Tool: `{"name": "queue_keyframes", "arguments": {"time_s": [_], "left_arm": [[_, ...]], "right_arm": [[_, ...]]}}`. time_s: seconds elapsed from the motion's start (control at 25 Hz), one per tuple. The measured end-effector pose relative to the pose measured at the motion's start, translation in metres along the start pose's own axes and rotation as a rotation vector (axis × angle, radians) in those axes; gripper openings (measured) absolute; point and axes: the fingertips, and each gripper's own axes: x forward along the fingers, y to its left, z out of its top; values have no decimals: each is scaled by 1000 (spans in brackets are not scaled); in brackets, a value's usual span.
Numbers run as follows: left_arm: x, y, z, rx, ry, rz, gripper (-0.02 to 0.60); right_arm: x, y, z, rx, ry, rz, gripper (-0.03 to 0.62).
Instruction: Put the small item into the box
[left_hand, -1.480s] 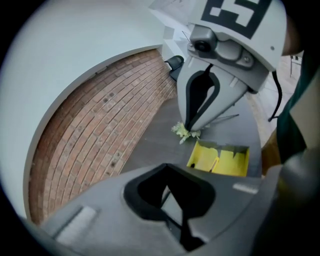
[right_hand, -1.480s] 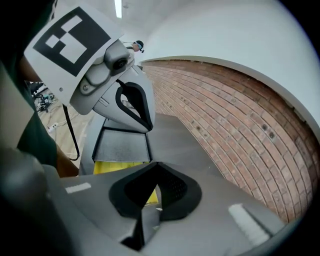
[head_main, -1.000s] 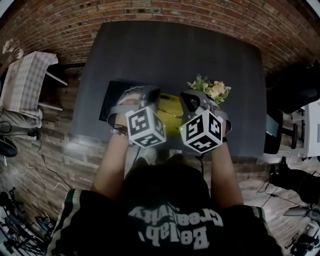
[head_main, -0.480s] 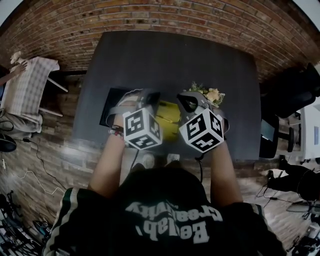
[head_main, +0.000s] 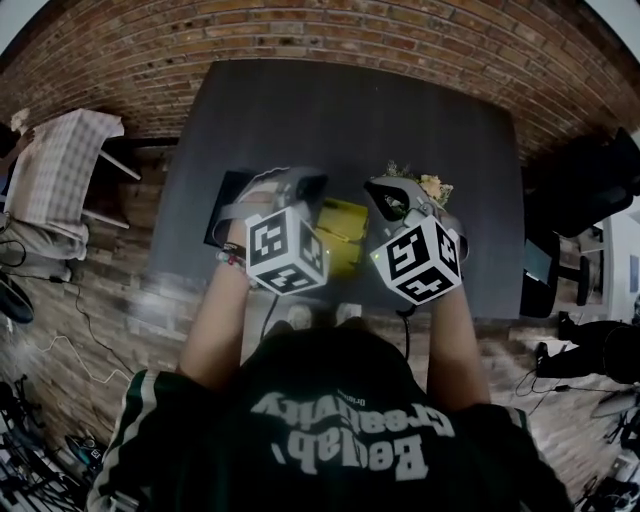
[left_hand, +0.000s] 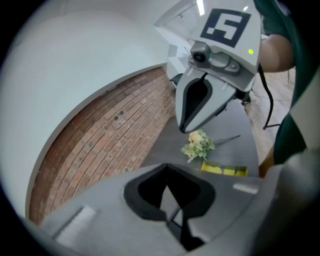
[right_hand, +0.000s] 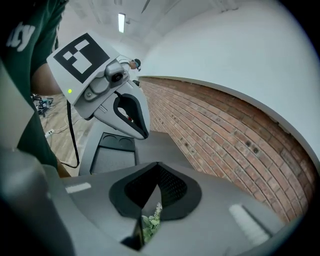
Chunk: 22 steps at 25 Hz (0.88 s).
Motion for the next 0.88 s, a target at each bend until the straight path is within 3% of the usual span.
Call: {"name": "queue_keyframes", "arguments": {"time_s": [0.52,0.88], "left_arm": [[2,-6,-4,-4,7,-12,2],[3,-6,-5,-7,8,-10,2]], "right_arm": [[9,1,-2,51,-33,11,6],[15,1,-10,24,9,-4,5]]}}
